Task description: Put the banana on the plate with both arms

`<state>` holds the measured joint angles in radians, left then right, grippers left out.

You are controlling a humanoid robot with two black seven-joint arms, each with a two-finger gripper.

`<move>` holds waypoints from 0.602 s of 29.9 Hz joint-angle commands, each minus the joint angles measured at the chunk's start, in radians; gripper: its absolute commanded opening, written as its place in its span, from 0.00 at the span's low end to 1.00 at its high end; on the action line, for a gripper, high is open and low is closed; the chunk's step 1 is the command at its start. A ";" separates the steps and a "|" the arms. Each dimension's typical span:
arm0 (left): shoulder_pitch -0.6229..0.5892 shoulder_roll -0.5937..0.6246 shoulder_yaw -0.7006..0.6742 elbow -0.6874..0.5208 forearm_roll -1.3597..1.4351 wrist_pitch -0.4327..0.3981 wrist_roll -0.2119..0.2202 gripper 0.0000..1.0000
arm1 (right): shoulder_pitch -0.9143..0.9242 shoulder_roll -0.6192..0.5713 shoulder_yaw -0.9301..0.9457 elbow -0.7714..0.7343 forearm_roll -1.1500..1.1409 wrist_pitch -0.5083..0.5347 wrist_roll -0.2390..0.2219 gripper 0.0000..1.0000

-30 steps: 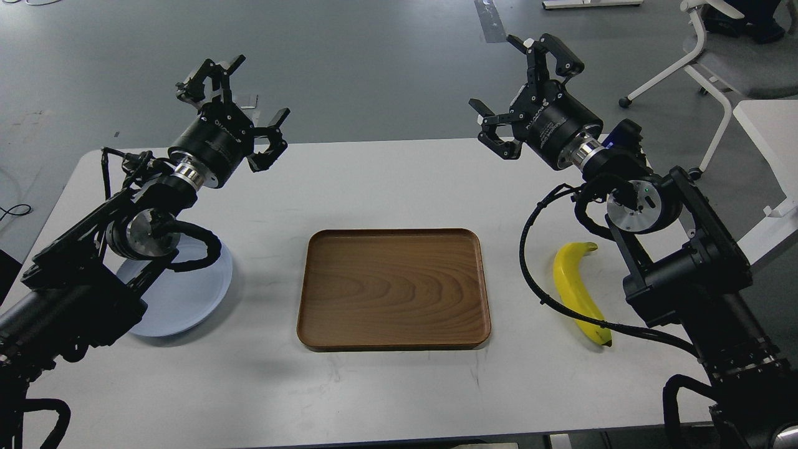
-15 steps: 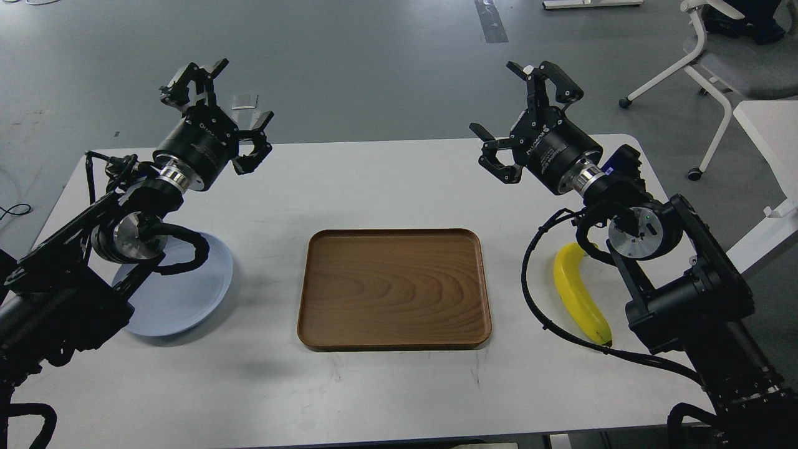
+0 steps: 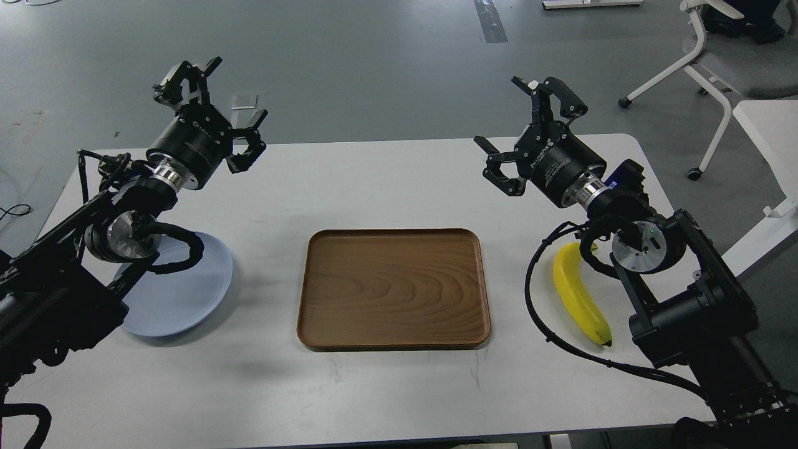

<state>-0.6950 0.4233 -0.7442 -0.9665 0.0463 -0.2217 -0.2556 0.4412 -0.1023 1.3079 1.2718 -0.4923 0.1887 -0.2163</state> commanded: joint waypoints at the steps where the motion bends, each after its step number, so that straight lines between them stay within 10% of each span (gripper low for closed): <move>1: 0.000 0.000 0.000 0.000 0.001 0.001 -0.001 0.98 | -0.001 0.000 -0.001 0.001 0.000 0.000 0.000 1.00; 18: 0.000 0.000 0.000 0.002 0.004 0.001 -0.011 0.98 | -0.001 0.000 -0.001 0.018 -0.025 0.000 0.000 1.00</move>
<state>-0.6949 0.4231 -0.7425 -0.9646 0.0487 -0.2202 -0.2574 0.4401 -0.1023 1.3059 1.2819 -0.5167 0.1887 -0.2163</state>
